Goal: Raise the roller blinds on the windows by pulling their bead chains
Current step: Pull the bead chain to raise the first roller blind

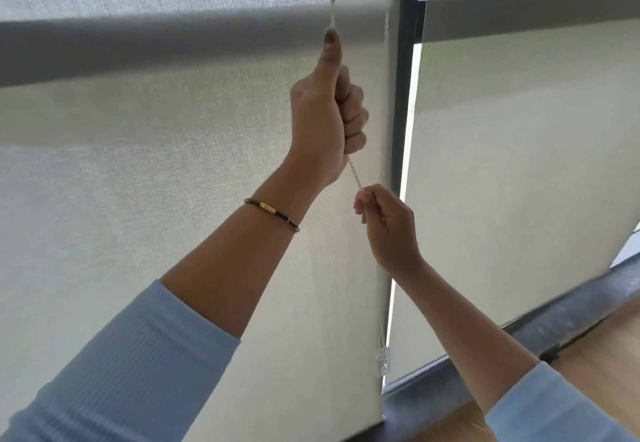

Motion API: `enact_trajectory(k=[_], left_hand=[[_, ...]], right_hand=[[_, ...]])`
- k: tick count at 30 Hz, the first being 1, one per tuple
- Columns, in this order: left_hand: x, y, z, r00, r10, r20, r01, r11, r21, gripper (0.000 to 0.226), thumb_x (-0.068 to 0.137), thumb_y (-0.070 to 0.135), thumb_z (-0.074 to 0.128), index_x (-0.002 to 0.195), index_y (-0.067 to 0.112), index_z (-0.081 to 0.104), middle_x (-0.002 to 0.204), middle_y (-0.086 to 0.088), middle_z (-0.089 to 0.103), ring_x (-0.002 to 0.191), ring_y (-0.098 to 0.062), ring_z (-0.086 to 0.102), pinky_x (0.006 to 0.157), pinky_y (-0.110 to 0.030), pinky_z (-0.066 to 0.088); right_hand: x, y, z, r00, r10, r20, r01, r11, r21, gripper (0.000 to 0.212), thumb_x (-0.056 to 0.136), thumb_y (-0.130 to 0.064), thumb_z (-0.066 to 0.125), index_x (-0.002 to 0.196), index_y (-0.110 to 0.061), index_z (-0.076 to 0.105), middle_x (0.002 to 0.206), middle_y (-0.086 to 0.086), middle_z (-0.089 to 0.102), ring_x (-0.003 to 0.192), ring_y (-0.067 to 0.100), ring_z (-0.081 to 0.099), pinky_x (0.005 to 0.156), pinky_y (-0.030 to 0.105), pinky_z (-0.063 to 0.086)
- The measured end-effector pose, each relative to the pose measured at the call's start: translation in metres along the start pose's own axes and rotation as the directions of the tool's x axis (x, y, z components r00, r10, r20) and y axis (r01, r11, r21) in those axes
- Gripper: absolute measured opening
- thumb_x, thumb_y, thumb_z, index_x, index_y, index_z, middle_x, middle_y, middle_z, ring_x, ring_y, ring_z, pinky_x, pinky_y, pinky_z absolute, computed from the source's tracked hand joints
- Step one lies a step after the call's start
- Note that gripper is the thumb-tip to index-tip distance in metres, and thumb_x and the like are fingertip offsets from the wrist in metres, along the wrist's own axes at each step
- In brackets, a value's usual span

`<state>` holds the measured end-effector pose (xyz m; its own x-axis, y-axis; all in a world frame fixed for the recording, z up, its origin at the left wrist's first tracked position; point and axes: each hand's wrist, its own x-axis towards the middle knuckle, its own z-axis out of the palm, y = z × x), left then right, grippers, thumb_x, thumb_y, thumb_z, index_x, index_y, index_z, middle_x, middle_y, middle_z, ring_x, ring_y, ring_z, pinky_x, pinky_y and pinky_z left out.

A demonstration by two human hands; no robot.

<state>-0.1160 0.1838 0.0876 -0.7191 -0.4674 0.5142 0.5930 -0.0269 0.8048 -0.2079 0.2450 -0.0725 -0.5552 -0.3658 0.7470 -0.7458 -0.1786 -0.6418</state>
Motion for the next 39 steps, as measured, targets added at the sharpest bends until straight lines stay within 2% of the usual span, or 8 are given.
enact_trajectory(k=[8,12,15,22,25,29,33,39], left_hand=[[-0.028,0.028,-0.01,0.996,0.088,0.022,-0.089,0.996,0.025,0.052,0.106,0.042,0.036,0.058,0.023,0.025,0.047,0.006,0.021,0.038,-0.009,0.014,0.037,-0.015,0.014],[-0.033,0.022,-0.004,0.995,0.085,0.059,-0.087,0.996,0.027,0.05,0.106,0.043,0.033,0.061,0.022,0.027,0.047,0.006,0.025,0.04,-0.01,0.016,0.039,-0.018,0.018],[-0.045,-0.004,-0.028,0.991,0.083,-0.102,-0.068,0.987,0.144,0.054,0.106,0.044,0.034,0.057,0.021,0.033,0.046,0.007,0.031,0.039,-0.01,0.021,0.041,-0.019,0.023],[-0.032,-0.021,-0.07,0.918,0.21,-0.337,-0.017,0.868,0.496,0.013,0.105,0.021,0.048,0.093,0.016,0.048,0.064,0.002,0.046,0.049,-0.008,0.038,0.046,-0.027,0.034],[-0.018,-0.009,-0.061,0.839,0.473,-0.268,-0.146,0.671,0.727,0.039,0.094,0.003,0.059,0.127,0.006,0.04,0.105,-0.01,0.058,0.084,-0.015,0.063,0.074,-0.027,0.056],[0.012,0.004,-0.047,0.647,0.724,0.241,-0.427,0.081,0.901,0.05,0.089,-0.006,0.06,0.137,-0.01,0.044,0.137,-0.024,0.054,0.127,-0.029,0.054,0.112,-0.034,0.042],[0.03,0.035,0.005,0.901,0.407,0.151,-0.401,0.65,0.646,0.03,0.103,0.018,0.049,0.126,0.0,0.052,0.093,-0.013,0.074,0.08,-0.021,0.073,0.075,-0.028,0.06],[0.044,0.074,0.038,0.974,0.224,-0.041,-0.207,0.946,0.251,0.045,0.105,0.034,0.045,0.068,0.012,0.056,0.054,0.0,0.048,0.046,-0.013,0.039,0.044,-0.025,0.036]], right_hand=[[0.006,0.01,-0.018,0.966,0.242,-0.09,-0.252,0.962,-0.109,0.049,0.083,-0.042,0.077,0.114,-0.015,0.05,0.107,0.001,0.057,0.085,0.013,0.057,0.073,0.018,0.049],[0.049,-0.018,-0.012,0.883,0.447,0.142,-0.464,0.875,0.138,0.056,0.085,-0.036,0.077,0.128,-0.012,0.052,0.105,0.0,0.065,0.087,0.012,0.063,0.072,0.02,0.053],[0.063,-0.044,-0.016,0.959,0.281,0.031,-0.268,0.87,0.415,0.02,0.101,-0.027,0.056,0.096,-0.011,0.066,0.06,0.002,0.051,0.047,0.012,0.043,0.041,0.026,0.037],[0.019,-0.037,-0.013,0.989,0.12,-0.092,-0.081,0.935,0.345,0.031,0.095,-0.043,0.043,0.07,-0.027,0.053,0.052,-0.012,0.039,0.045,0.011,0.032,0.042,0.025,0.028],[0.014,-0.039,-0.01,0.993,0.117,-0.012,-0.109,0.949,0.297,0.04,0.099,-0.043,0.041,0.07,-0.016,0.046,0.05,-0.013,0.036,0.044,0.009,0.03,0.042,0.025,0.029],[-0.005,-0.031,-0.001,0.977,0.206,0.061,-0.215,0.922,0.322,0.038,0.106,-0.028,0.038,0.069,-0.021,0.044,0.052,-0.013,0.033,0.045,0.008,0.028,0.045,0.023,0.027],[-0.043,-0.018,0.013,0.949,0.275,0.155,-0.311,0.9,0.306,0.039,0.103,-0.036,0.039,0.064,-0.031,0.041,0.051,-0.014,0.033,0.045,0.007,0.027,0.045,0.022,0.025],[-0.096,0.011,0.024,0.888,0.36,0.285,-0.431,0.868,0.246,0.039,0.104,-0.028,0.043,0.065,-0.027,0.043,0.05,-0.014,0.033,0.045,0.008,0.027,0.042,0.023,0.025]])
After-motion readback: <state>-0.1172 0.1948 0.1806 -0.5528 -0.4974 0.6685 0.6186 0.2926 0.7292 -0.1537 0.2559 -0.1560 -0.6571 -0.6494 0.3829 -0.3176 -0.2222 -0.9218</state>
